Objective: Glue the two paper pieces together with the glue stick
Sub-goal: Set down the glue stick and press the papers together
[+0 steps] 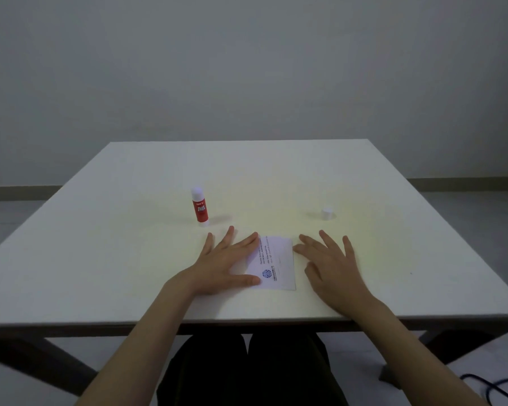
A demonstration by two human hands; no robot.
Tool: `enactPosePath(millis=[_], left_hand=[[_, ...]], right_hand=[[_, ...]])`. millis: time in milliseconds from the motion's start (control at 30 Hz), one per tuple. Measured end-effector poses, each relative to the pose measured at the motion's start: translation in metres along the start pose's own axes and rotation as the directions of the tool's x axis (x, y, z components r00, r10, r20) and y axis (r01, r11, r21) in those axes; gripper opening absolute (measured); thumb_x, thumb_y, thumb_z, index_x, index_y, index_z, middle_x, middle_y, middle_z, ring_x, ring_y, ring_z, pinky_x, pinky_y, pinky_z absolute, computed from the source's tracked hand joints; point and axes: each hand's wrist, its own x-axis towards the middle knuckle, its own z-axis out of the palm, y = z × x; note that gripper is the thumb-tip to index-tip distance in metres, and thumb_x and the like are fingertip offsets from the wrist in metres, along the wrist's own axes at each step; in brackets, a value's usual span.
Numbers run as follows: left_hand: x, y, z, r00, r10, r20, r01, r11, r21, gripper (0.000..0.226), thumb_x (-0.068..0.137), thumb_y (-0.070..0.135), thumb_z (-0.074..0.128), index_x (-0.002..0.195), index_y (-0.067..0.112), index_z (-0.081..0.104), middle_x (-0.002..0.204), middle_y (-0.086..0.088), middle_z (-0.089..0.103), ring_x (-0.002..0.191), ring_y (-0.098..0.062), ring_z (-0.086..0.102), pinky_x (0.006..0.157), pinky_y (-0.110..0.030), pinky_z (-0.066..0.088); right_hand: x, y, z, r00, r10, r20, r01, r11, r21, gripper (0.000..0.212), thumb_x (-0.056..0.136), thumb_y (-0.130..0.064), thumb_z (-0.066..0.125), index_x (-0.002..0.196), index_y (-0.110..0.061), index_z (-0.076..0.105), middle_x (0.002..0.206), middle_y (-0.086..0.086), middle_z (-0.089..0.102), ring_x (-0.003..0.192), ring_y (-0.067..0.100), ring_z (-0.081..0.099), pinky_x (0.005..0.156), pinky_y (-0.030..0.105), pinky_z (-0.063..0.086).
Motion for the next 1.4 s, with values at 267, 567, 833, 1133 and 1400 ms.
enactPosePath(millis=[267,567,833,1133,1400], left_hand=[[-0.002,0.001,-0.004,1.0,0.009,0.026,-0.008,1.0,-0.03,0.078,0.087,0.053,0.051,0.149,0.036,0.007,0.148,0.031,-0.008,0.144,-0.013,-0.022,0.115,-0.049,-0.018],[-0.001,-0.001,-0.002,0.999,0.004,-0.041,-0.008,0.994,-0.105,0.091,0.079,0.053,0.062,0.148,0.037,0.006,0.158,0.019,0.002,0.145,-0.007,-0.014,0.116,-0.045,-0.017],[0.0,-0.006,-0.006,0.999,0.005,-0.037,-0.014,0.965,-0.261,0.098,0.071,0.042,0.075,0.143,0.048,0.009,0.158,0.015,0.013,0.145,-0.001,-0.009,0.116,-0.044,-0.017],[0.004,0.001,-0.011,0.955,-0.061,-0.29,-0.083,0.885,-0.458,0.048,0.084,0.016,0.066,0.127,0.031,0.051,0.117,0.009,0.06,0.115,-0.006,0.051,0.112,-0.038,0.025],[0.022,0.017,-0.011,0.844,-0.262,-0.468,-0.085,0.797,-0.599,0.02,0.079,0.004,0.067,0.093,0.019,0.067,0.081,0.0,0.069,0.08,-0.013,0.065,0.078,-0.019,0.049]], right_hand=[[0.007,0.001,0.003,0.999,0.003,0.043,-0.007,0.995,0.095,0.05,0.091,-0.012,0.034,0.135,-0.037,0.04,0.156,-0.015,0.022,0.147,0.018,0.002,0.116,0.05,-0.01],[0.014,-0.005,0.005,1.0,0.026,0.012,-0.027,0.994,0.109,0.036,0.095,-0.026,0.041,0.129,-0.038,0.046,0.152,-0.011,0.031,0.147,0.019,0.009,0.116,0.051,-0.007],[0.021,-0.012,0.007,0.998,-0.044,-0.04,0.042,0.998,-0.049,0.036,0.094,-0.028,0.04,0.127,-0.04,0.047,0.152,-0.011,0.032,0.146,0.02,0.011,0.115,0.051,-0.007],[0.025,-0.015,0.011,0.997,-0.057,-0.044,0.053,0.995,-0.084,0.037,0.093,-0.025,0.04,0.126,-0.039,0.048,0.151,-0.009,0.035,0.146,0.02,0.014,0.115,0.054,-0.006],[0.025,-0.016,0.01,0.997,-0.061,-0.051,0.056,0.993,-0.1,0.039,0.093,-0.025,0.04,0.127,-0.04,0.05,0.151,-0.008,0.035,0.146,0.021,0.014,0.114,0.053,-0.008]])
